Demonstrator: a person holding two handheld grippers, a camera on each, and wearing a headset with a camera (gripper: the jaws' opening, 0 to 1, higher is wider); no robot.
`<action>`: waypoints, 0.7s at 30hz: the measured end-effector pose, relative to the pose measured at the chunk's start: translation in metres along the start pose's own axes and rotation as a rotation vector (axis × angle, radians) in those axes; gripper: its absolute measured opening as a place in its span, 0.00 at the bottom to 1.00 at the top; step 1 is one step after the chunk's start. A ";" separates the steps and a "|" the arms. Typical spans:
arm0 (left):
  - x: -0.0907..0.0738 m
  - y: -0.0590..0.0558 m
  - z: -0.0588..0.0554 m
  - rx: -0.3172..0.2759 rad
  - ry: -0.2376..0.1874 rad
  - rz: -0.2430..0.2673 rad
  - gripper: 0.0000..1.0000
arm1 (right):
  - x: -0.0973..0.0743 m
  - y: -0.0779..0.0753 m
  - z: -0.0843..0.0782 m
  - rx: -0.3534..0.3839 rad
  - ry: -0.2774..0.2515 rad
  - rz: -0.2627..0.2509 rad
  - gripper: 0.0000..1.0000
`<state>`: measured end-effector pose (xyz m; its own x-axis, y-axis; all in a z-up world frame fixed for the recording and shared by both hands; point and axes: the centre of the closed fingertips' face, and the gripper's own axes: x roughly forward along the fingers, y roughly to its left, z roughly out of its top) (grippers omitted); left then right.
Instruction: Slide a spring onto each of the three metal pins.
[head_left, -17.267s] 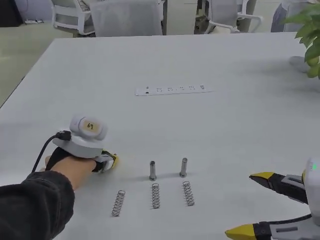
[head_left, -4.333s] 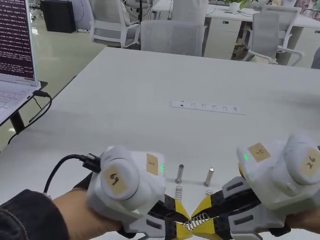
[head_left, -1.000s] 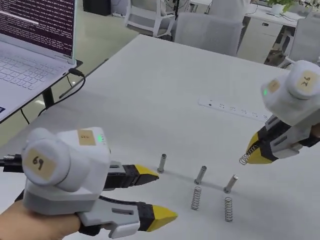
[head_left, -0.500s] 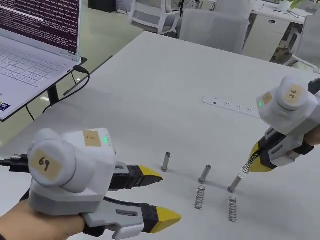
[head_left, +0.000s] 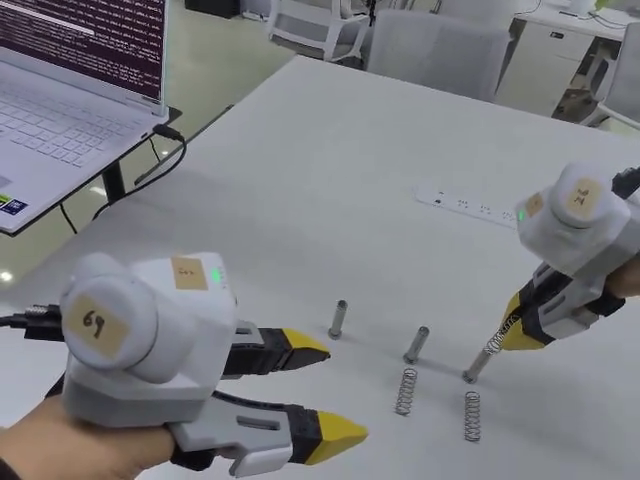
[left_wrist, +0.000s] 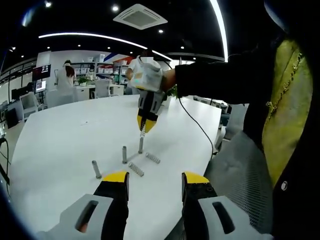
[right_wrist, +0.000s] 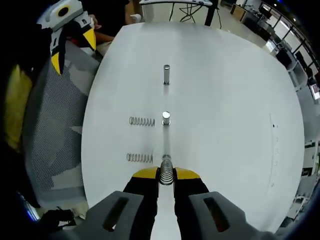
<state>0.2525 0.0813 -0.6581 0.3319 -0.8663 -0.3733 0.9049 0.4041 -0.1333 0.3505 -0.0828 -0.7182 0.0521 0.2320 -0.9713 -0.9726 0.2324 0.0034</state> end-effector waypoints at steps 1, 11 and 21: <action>0.000 0.000 0.000 0.001 0.000 0.002 0.36 | 0.000 0.000 0.000 0.003 -0.003 0.004 0.08; -0.001 0.002 0.000 -0.002 -0.005 0.008 0.40 | 0.002 0.001 0.002 0.003 -0.003 0.012 0.08; -0.001 0.004 0.002 -0.007 -0.025 0.023 0.66 | 0.003 0.001 0.001 0.001 0.004 0.014 0.08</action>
<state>0.2563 0.0834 -0.6562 0.3588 -0.8640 -0.3533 0.8954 0.4255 -0.1312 0.3503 -0.0812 -0.7206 0.0376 0.2310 -0.9722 -0.9729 0.2305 0.0171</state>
